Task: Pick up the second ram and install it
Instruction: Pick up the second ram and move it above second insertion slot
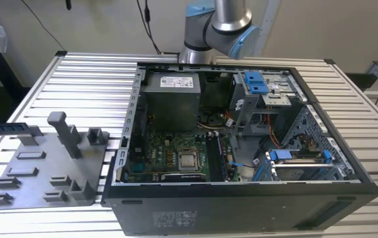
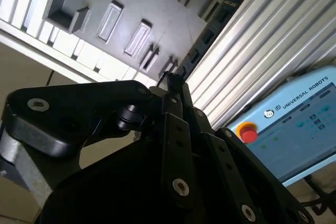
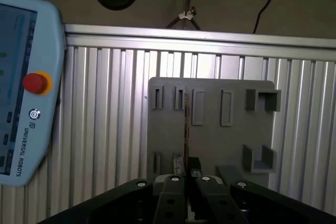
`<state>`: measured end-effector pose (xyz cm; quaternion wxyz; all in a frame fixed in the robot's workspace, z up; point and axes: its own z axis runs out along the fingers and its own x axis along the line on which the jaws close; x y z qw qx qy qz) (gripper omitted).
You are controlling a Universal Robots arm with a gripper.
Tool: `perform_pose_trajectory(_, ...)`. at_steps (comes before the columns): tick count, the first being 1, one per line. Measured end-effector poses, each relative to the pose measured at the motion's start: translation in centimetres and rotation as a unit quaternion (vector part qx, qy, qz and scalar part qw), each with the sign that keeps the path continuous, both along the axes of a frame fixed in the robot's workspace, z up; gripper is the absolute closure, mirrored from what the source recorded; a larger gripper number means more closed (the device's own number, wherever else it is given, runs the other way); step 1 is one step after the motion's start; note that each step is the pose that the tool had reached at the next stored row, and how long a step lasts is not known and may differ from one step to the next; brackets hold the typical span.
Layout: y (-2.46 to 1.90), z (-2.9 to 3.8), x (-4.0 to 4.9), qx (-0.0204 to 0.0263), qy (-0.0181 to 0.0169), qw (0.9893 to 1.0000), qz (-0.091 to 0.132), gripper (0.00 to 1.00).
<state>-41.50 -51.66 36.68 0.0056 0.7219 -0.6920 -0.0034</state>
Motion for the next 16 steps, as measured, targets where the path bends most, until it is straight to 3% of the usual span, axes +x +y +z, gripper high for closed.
perform_pose_trajectory(16, 0.0, 1.93, 0.0, 0.0, 0.0, 1.0, 0.0, 0.86)
